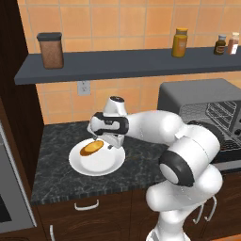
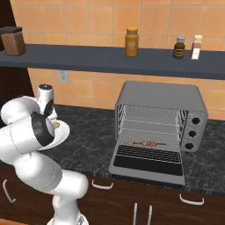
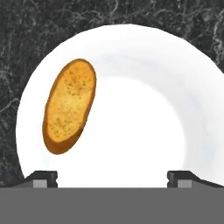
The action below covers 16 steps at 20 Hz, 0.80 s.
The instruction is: Pick up the kebab skewer and baguette bread, and place them inside the toaster oven. Close the toaster oven door and start by setting the timer.
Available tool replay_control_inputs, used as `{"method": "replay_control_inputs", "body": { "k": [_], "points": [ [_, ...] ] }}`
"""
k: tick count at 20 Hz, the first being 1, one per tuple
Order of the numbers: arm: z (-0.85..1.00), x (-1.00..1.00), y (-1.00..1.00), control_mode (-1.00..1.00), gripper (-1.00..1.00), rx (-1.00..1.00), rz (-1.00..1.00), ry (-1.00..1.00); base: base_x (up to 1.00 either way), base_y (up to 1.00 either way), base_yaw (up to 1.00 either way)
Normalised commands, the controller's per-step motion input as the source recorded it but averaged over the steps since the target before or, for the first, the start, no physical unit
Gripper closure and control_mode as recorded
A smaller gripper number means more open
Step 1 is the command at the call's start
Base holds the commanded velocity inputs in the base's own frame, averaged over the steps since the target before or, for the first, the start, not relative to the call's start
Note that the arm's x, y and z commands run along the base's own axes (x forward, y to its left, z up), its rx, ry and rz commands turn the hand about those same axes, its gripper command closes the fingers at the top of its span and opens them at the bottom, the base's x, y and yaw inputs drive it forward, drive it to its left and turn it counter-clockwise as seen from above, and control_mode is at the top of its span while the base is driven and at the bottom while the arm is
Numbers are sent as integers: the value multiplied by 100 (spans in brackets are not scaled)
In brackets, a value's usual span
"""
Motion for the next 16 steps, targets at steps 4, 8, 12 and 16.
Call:
{"method": "replay_control_inputs", "body": {
  "k": [4,8,12,16],
  "points": [
    [-25,30,10,-100,-100,0,9,0,0,0,0],
    [-32,28,27,-100,-100,0,6,0,0,0,0],
    [-31,33,19,-100,-100,0,4,0,0,0,0],
    [-29,24,16,-100,-100,0,2,0,0,0,0]
  ]
}}
